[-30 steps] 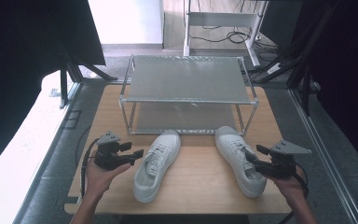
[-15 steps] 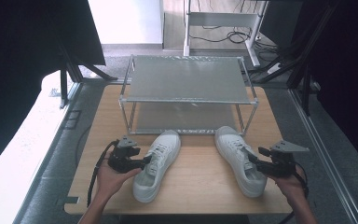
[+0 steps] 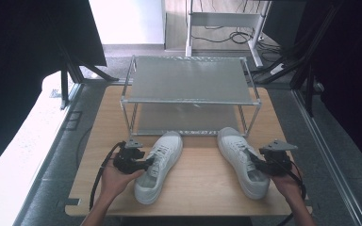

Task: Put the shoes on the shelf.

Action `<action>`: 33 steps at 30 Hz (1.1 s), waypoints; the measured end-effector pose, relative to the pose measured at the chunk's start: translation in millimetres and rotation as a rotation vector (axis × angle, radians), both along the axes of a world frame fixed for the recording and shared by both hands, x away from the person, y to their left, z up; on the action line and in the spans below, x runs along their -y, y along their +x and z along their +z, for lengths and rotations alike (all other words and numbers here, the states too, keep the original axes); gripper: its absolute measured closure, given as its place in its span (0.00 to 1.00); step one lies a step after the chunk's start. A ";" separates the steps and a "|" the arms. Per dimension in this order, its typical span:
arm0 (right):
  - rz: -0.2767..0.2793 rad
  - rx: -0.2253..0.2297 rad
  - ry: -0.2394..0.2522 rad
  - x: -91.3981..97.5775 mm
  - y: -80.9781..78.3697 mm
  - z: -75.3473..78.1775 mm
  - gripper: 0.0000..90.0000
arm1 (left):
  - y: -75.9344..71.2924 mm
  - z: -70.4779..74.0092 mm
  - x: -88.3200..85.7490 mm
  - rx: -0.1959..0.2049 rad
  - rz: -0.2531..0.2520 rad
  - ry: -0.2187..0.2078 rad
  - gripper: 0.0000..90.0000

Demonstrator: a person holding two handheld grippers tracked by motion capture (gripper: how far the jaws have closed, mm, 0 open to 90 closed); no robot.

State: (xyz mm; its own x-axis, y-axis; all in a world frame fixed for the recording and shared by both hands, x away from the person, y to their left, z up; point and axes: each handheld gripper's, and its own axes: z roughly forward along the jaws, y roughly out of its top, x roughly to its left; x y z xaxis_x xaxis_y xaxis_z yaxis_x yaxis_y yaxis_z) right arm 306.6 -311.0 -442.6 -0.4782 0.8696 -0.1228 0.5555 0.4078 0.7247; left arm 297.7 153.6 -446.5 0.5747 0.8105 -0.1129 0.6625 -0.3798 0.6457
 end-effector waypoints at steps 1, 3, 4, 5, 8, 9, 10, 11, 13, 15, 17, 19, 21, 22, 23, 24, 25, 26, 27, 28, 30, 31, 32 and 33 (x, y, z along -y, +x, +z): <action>-0.004 -0.005 0.004 -0.1 0.6 -0.6 0.61 | 0.0 -0.3 1.1 0.000 0.001 0.010 0.58; -0.010 -0.009 -0.002 -0.3 1.8 -1.9 0.62 | 0.7 -1.8 3.7 -0.002 0.003 0.037 0.59; -0.012 -0.013 -0.008 -0.3 2.5 -2.4 0.62 | 1.7 -3.4 5.2 -0.006 0.006 0.050 0.60; -0.017 -0.016 -0.016 -0.4 3.3 -3.1 0.63 | 2.8 -5.2 6.8 -0.011 0.008 0.061 0.60; -0.029 -0.033 -0.030 -0.1 6.8 -5.0 0.63 | 5.8 -8.7 9.6 -0.014 0.023 0.087 0.62; -0.033 -0.041 -0.032 0.1 8.3 -5.8 0.64 | 7.0 -9.1 9.5 -0.019 0.028 0.087 0.62; -0.041 -0.048 -0.038 -0.1 9.9 -6.7 0.64 | 8.0 -9.5 9.5 -0.023 0.032 0.085 0.62; -0.045 -0.054 -0.045 -0.4 11.5 -7.6 0.64 | 8.9 -10.0 9.6 -0.030 0.036 0.089 0.63; -0.049 -0.063 -0.062 -1.3 15.2 -9.8 0.65 | 10.2 -11.5 11.4 -0.040 0.045 0.111 0.68; -0.057 -0.075 -0.076 -2.3 18.9 -11.8 0.66 | 12.2 -14.8 13.8 -0.049 0.051 0.127 0.72; -0.051 -0.089 -0.071 -2.7 21.3 -11.9 0.69 | 14.2 -17.1 15.1 -0.066 0.049 0.115 0.77; -0.040 -0.105 -0.070 -3.1 23.0 -12.0 0.72 | 14.1 -18.3 17.0 -0.060 0.059 0.123 0.80; -0.033 -0.124 -0.058 -3.4 24.8 -12.4 0.76 | 13.6 -19.3 17.1 -0.052 0.070 0.124 0.82; -0.027 -0.136 -0.052 -3.2 25.8 -12.5 0.78 | 13.5 -19.9 15.9 -0.051 0.075 0.117 0.83; -0.025 -0.143 -0.049 -3.4 26.5 -12.6 0.79 | 13.2 -20.6 14.6 -0.048 0.082 0.108 0.84; -0.022 -0.149 -0.047 -3.5 27.3 -12.9 0.80 | 13.0 -21.2 13.0 -0.048 0.086 0.095 0.85; -0.023 -0.152 -0.050 -3.7 27.9 -13.1 0.81 | 12.8 -21.8 11.5 -0.047 0.090 0.082 0.85; -0.025 -0.157 -0.051 -3.7 28.5 -13.0 0.82 | 12.7 -22.4 10.2 -0.047 0.095 0.071 0.86; -0.025 -0.162 -0.052 -3.7 29.1 -13.0 0.83 | 12.5 -22.9 8.7 -0.048 0.101 0.057 0.86; -0.027 -0.167 -0.057 -4.1 29.5 -13.1 0.83 | 12.6 -23.2 7.7 -0.050 0.104 0.047 0.87; -0.030 -0.174 -0.063 -4.5 30.1 -13.1 0.85 | 12.9 -23.7 5.7 -0.053 0.108 0.032 0.87; -0.032 -0.177 -0.066 -4.9 30.5 -13.2 0.86 | 13.1 -23.9 4.3 -0.056 0.110 0.023 0.87; -0.034 -0.179 -0.068 -5.1 30.7 -13.2 0.86 | 13.4 -24.4 2.5 -0.060 0.114 0.009 0.88; -0.034 -0.180 -0.070 -5.2 30.8 -13.3 0.87 | 13.5 -24.9 0.4 -0.064 0.119 -0.007 0.88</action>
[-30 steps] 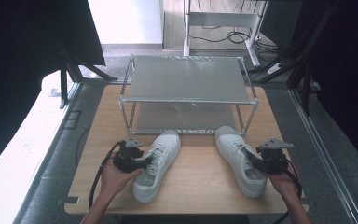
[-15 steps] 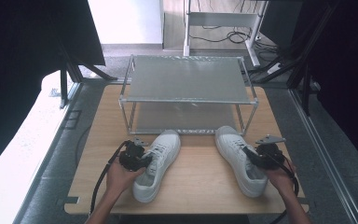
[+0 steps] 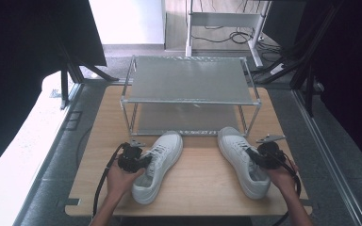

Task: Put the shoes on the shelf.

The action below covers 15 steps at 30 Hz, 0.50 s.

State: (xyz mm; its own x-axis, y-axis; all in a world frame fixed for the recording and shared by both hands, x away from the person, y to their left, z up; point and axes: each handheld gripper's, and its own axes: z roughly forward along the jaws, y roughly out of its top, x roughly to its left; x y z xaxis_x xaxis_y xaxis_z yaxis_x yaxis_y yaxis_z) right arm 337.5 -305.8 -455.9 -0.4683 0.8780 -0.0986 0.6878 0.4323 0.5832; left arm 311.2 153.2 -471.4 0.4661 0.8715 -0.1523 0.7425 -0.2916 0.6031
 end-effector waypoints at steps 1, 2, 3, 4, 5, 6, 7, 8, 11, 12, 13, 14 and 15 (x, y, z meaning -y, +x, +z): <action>0.000 -0.001 0.001 0.1 0.1 -0.1 0.88 | -0.2 -0.7 -2.3 0.001 0.005 -0.015 0.88; -0.002 -0.004 0.002 0.4 0.3 -0.1 0.88 | -0.9 -1.7 -4.3 0.005 0.014 -0.031 0.89; 0.000 -0.006 0.005 1.1 0.6 -0.2 0.88 | -1.4 -2.8 -6.3 0.007 0.018 -0.048 0.89; 0.000 -0.010 0.011 1.9 1.0 -0.4 0.89 | -1.6 -3.4 -8.1 0.008 0.021 -0.063 0.89; -0.004 -0.014 0.019 2.7 1.3 -0.5 0.89 | -1.5 -3.8 -9.5 0.008 0.023 -0.070 0.90; -0.005 -0.014 0.023 3.7 1.4 -0.6 0.90 | -1.7 -4.0 -10.0 0.009 0.026 -0.078 0.90; -0.005 -0.014 0.029 4.8 1.6 -0.7 0.91 | -1.7 -4.1 -10.6 0.011 0.025 -0.082 0.90; -0.005 -0.016 0.036 6.0 2.0 -0.7 0.93 | -1.8 -4.2 -11.1 0.014 0.027 -0.088 0.91; -0.004 -0.013 0.056 7.8 2.4 -0.4 0.95 | -2.2 -4.0 -12.4 0.015 0.028 -0.104 0.92; -0.003 -0.011 0.066 8.9 2.5 -0.4 0.95 | -2.0 -3.5 -13.3 0.011 0.026 -0.108 0.92; -0.001 -0.009 0.080 10.8 2.7 -0.4 0.95 | -1.6 -3.0 -14.6 0.004 0.018 -0.114 0.93; 0.000 -0.010 0.100 13.2 3.1 -0.4 0.95 | -1.2 -2.7 -15.9 -0.003 0.011 -0.125 0.93; 0.000 -0.009 0.115 15.1 2.9 -0.3 0.95 | -0.9 -2.8 -17.6 -0.008 0.002 -0.144 0.93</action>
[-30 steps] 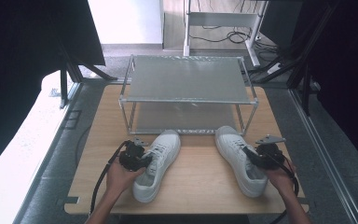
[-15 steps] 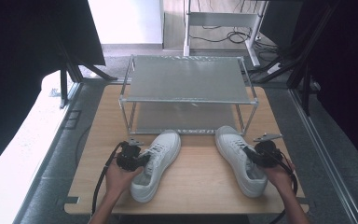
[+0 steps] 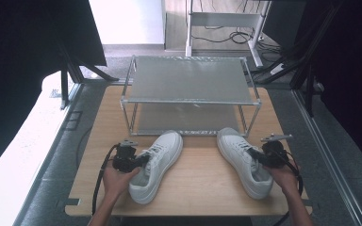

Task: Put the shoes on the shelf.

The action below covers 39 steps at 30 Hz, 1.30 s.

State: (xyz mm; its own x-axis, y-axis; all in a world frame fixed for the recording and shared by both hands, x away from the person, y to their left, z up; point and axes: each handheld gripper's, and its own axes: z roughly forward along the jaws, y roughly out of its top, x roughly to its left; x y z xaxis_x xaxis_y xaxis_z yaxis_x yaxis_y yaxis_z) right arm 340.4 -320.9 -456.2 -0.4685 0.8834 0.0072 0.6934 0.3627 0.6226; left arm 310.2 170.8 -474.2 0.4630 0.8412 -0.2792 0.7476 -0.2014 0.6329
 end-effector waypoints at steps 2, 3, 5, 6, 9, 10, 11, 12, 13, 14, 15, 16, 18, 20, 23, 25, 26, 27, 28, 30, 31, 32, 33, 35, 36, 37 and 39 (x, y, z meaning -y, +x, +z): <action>-0.001 0.012 0.036 2.8 -1.0 0.1 0.95 | 0.0 -0.2 -2.7 -0.002 -0.010 -0.034 0.93; -0.003 0.020 0.054 3.5 -2.0 0.5 0.95 | -0.3 0.2 -3.7 -0.005 -0.011 -0.059 0.93; -0.001 0.040 0.085 4.3 -4.8 1.8 0.95 | -1.0 2.7 -5.9 0.001 -0.019 -0.087 0.93; -0.001 0.048 0.106 4.8 -6.5 2.5 0.95 | -1.7 4.6 -7.1 0.009 -0.021 -0.098 0.93; 0.002 0.065 0.197 7.3 -11.2 4.7 0.95 | -4.5 10.9 -12.2 0.033 -0.019 -0.139 0.93; 0.002 0.072 0.233 8.1 -12.8 4.9 0.95 | -5.4 12.9 -14.5 0.040 -0.018 -0.160 0.93; 0.008 0.074 0.264 8.6 -13.6 5.1 0.95 | -6.6 14.8 -16.9 0.052 -0.011 -0.179 0.93; 0.014 0.072 0.287 8.9 -14.2 5.6 0.95 | -8.4 16.4 -18.8 0.064 -0.001 -0.203 0.93; 0.020 0.070 0.308 9.3 -15.0 6.6 0.95 | -10.0 17.6 -20.8 0.076 0.009 -0.227 0.93; 0.025 0.076 0.324 9.2 -16.1 7.2 0.95 | -11.3 18.6 -22.5 0.085 0.019 -0.249 0.93; 0.030 0.079 0.337 9.1 -17.1 7.9 0.95 | -12.5 19.5 -23.8 0.094 0.027 -0.269 0.93; 0.032 0.081 0.351 9.0 -18.2 8.4 0.95 | -13.6 20.6 -24.9 0.104 0.032 -0.284 0.93; 0.034 0.088 0.376 9.2 -20.2 8.8 0.95 | -15.4 23.3 -26.2 0.116 0.027 -0.309 0.93; 0.037 0.094 0.392 10.3 -22.1 9.3 0.95 | -16.6 26.3 -27.0 0.123 0.010 -0.324 0.93; 0.034 0.098 0.426 12.1 -23.9 8.4 0.95 | -18.0 29.6 -27.6 0.130 -0.010 -0.343 0.93; 0.035 0.091 0.447 13.7 -24.8 7.6 0.95 | -18.4 30.3 -28.3 0.132 -0.016 -0.358 0.93; 0.034 0.089 0.466 14.5 -25.0 6.8 0.95 | -18.5 30.5 -28.6 0.132 -0.016 -0.361 0.93; 0.033 0.086 0.481 15.4 -25.2 6.1 0.95 | -18.8 30.7 -29.1 0.133 -0.016 -0.368 0.93; 0.034 0.082 0.497 16.2 -25.4 5.5 0.95 | -19.0 30.9 -29.6 0.135 -0.016 -0.372 0.93; 0.031 0.082 0.525 17.5 -25.8 4.3 0.95 | -19.5 31.7 -31.2 0.137 -0.015 -0.386 0.93; 0.032 0.083 0.532 18.4 -25.9 4.0 0.95 | -19.7 32.0 -31.9 0.140 -0.011 -0.394 0.93; 0.030 0.081 0.540 18.8 -26.2 3.9 0.96 | -20.0 32.6 -32.9 0.141 -0.009 -0.404 0.93; 0.028 0.086 0.549 19.1 -26.2 3.3 0.96 | -20.3 33.2 -34.0 0.143 -0.010 -0.415 0.93; 0.025 0.081 0.564 20.1 -26.4 2.6 0.96 | -21.1 34.0 -35.5 0.145 -0.007 -0.442 0.93; 0.026 0.078 0.571 20.5 -26.3 2.2 0.96 | -21.4 34.2 -36.1 0.146 -0.010 -0.453 0.93; 0.025 0.077 0.578 20.8 -26.1 1.7 0.96 | -21.7 34.4 -36.1 0.144 -0.008 -0.470 0.93; 0.024 0.074 0.588 21.6 -26.1 1.2 0.96 | -21.6 34.7 -37.0 0.146 -0.021 -0.493 0.93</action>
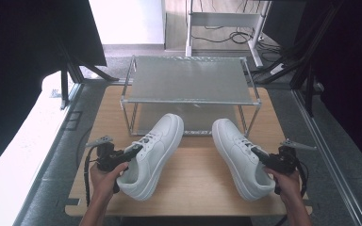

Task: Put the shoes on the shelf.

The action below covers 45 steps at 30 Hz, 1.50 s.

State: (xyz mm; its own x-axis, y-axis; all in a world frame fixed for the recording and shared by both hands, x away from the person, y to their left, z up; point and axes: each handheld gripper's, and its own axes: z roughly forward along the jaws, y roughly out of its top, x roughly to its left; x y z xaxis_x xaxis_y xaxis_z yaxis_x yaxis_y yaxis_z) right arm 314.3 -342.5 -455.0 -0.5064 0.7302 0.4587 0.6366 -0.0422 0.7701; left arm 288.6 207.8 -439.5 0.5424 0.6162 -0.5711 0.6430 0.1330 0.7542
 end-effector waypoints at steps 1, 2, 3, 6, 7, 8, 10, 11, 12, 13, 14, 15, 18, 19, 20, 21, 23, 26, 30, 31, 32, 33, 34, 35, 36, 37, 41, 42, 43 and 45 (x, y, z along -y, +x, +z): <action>-0.001 0.000 0.008 0.1 0.0 -0.2 0.96 | -0.1 0.3 -0.2 0.000 -0.003 -0.009 0.93; -0.001 -0.002 0.017 0.5 0.0 -0.3 0.96 | -0.5 0.7 -0.4 0.000 -0.003 -0.015 0.93; -0.001 -0.001 0.029 0.8 0.0 -0.5 0.96 | -0.6 1.0 -0.8 0.003 -0.005 -0.020 0.93; 0.002 -0.004 0.056 2.2 0.1 -0.8 0.96 | -1.1 2.3 -2.2 0.004 -0.002 -0.035 0.93; 0.002 -0.003 0.066 2.7 0.0 -0.7 0.96 | -1.4 2.6 -2.8 0.005 0.000 -0.042 0.93; 0.002 -0.003 0.073 3.2 0.0 -0.7 0.96 | -1.5 3.0 -3.4 0.007 -0.001 -0.051 0.93; 0.001 -0.002 0.085 4.2 0.0 -0.5 0.96 | -1.9 4.2 -5.1 0.008 -0.004 -0.065 0.93; -0.001 -0.003 0.094 4.6 -0.1 -0.5 0.96 | -2.1 4.9 -5.6 0.008 -0.004 -0.071 0.93; 0.002 -0.005 0.099 5.5 0.0 -0.4 0.96 | -2.3 5.5 -6.3 0.010 -0.005 -0.078 0.93; 0.002 -0.006 0.109 6.0 0.1 -0.6 0.96 | -2.5 6.3 -6.8 0.012 -0.005 -0.083 0.93; 0.005 -0.011 0.116 6.7 0.0 -0.7 0.96 | -2.7 7.0 -7.3 0.014 -0.005 -0.089 0.93; 0.005 -0.010 0.124 7.0 0.1 -0.9 0.96 | -3.0 7.6 -7.5 0.016 -0.003 -0.097 0.93; 0.005 -0.015 0.146 7.4 0.1 -1.0 0.96 | -3.6 8.9 -8.8 0.020 -0.004 -0.117 0.93; 0.005 -0.015 0.152 7.4 0.2 -1.2 0.96 | -3.7 9.2 -9.2 0.020 -0.003 -0.123 0.93; 0.005 -0.016 0.157 7.5 0.1 -1.3 0.96 | -3.8 9.7 -9.8 0.022 -0.003 -0.128 0.93; 0.004 -0.015 0.162 7.3 0.3 -1.4 0.96 | -4.0 10.0 -10.0 0.024 -0.001 -0.131 0.93; 0.006 -0.016 0.172 7.1 0.4 -1.1 0.96 | -4.2 10.9 -11.0 0.026 -0.001 -0.136 0.93; 0.006 -0.017 0.188 6.7 0.0 -0.4 0.96 | -4.5 11.9 -11.7 0.027 0.005 -0.143 0.93; 0.012 -0.002 0.222 5.5 -0.7 1.2 0.96 | -4.5 13.9 -12.3 0.032 0.006 -0.154 0.93; 0.017 -0.003 0.231 5.2 -1.0 2.3 0.96 | -4.6 14.5 -12.6 0.034 0.004 -0.157 0.93; 0.022 0.003 0.233 5.0 -1.3 3.3 0.96 | -4.6 15.1 -12.4 0.035 0.006 -0.164 0.93; 0.022 0.003 0.241 4.0 -1.8 4.6 0.96 | -4.7 15.7 -12.7 0.036 0.004 -0.171 0.93; 0.023 0.008 0.246 3.0 -2.0 5.9 0.96 | -4.7 16.1 -13.1 0.037 0.001 -0.176 0.93; 0.026 0.010 0.246 2.7 -2.1 6.6 0.96 | -4.7 16.6 -13.2 0.037 0.002 -0.183 0.93; 0.028 0.013 0.248 2.0 -2.3 7.4 0.96 | -4.6 17.4 -13.3 0.040 0.002 -0.185 0.93; 0.027 0.012 0.250 1.1 -2.6 8.7 0.96 | -4.7 18.5 -13.4 0.043 0.005 -0.186 0.93; 0.022 0.026 0.242 -1.5 -2.7 12.8 0.96 | -3.9 24.2 -13.9 0.058 0.005 -0.170 0.93; 0.024 0.030 0.236 -1.8 -2.6 13.8 0.96 | -3.4 25.7 -13.9 0.061 0.004 -0.172 0.93; 0.024 0.032 0.233 -2.1 -2.5 15.3 0.96 | -2.4 27.5 -13.9 0.065 0.002 -0.173 0.93; 0.021 0.039 0.234 -3.1 -2.1 18.0 0.96 | -0.8 30.1 -13.6 0.067 0.000 -0.176 0.93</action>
State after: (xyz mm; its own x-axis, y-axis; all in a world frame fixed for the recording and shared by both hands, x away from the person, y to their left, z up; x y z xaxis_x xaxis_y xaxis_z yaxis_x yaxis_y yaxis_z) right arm 312.2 -339.4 -437.0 -0.5406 0.5954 0.5943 0.6094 -0.2099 0.7646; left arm 287.8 221.3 -409.4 0.5825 0.5101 -0.6329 0.5921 0.2671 0.7603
